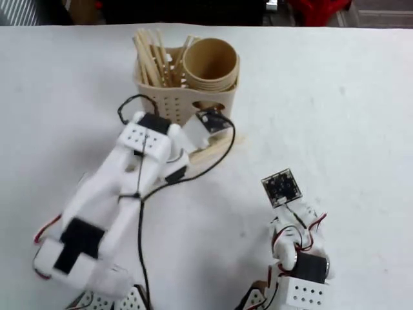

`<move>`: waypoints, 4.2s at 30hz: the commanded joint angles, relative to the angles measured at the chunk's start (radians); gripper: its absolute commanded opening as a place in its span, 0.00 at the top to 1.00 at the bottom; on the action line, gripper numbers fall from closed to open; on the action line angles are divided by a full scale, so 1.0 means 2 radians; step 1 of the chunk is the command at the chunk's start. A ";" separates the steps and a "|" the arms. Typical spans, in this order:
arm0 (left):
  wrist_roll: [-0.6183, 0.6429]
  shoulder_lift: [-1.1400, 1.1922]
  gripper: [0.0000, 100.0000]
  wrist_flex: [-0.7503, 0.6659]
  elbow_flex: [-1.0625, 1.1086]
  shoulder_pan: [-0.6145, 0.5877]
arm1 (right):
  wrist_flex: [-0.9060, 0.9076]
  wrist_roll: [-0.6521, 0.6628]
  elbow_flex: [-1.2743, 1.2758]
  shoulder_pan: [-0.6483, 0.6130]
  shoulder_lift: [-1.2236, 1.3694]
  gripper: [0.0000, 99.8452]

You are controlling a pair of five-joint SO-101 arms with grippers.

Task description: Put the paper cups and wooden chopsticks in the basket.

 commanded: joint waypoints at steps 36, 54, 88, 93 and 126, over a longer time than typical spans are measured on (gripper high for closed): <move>-0.042 0.080 0.90 -0.070 -0.054 0.072 | -0.006 0.005 0.004 0.003 -0.005 0.90; -0.040 0.211 0.82 -0.116 -0.150 0.119 | -0.006 0.005 0.004 0.002 -0.005 0.90; 0.006 -0.092 0.98 0.028 -0.241 0.105 | -0.006 0.005 0.004 0.003 -0.005 0.90; 0.036 -0.142 0.98 0.031 -0.333 0.062 | -0.006 0.005 0.004 0.003 -0.005 0.90; 0.321 0.144 0.98 -0.173 -0.569 -0.107 | -0.006 0.005 0.004 0.003 -0.005 0.90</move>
